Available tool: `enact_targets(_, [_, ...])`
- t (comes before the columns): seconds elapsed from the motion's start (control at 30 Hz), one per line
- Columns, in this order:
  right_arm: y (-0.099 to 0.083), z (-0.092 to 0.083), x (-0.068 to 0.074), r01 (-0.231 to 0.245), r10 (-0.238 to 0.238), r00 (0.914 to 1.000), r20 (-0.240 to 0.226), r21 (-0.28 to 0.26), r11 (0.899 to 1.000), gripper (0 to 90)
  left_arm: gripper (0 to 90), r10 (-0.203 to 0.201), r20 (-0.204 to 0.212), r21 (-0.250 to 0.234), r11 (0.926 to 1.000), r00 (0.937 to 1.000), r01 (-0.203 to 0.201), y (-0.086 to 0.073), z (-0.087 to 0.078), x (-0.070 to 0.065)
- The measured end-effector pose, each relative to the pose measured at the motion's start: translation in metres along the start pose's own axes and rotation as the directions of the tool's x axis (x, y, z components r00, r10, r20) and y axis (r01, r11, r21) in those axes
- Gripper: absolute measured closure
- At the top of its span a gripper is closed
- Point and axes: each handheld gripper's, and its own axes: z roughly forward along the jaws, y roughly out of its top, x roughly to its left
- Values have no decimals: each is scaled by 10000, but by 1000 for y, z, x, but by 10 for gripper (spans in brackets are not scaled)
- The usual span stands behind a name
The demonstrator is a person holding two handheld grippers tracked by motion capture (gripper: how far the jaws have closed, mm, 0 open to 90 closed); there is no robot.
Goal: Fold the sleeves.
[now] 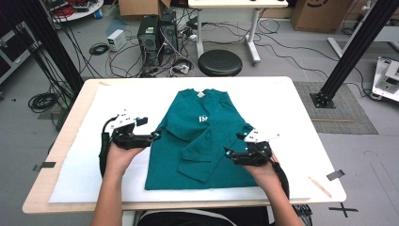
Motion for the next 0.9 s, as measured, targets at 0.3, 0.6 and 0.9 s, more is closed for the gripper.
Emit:
enact_targets(0.3, [6, 38, 19, 172, -103, 9968, -795, 863, 9961, 319, 236, -71, -153, -230, 9997, 9999, 67, 1, -7, 5])
enact_targets(0.6, [5, 66, 31, 554, -296, 9913, -1280, 2032, 9776, 459, 236, -29, -152, -219, 9998, 9999, 26, 1, -7, 4])
enact_targets(0.9, [2, 67, 38, 1107, -715, 9810, -1806, 2172, 9698, 856, 236, -88, -207, -77, 9999, 9997, 87, -1, -5, 6])
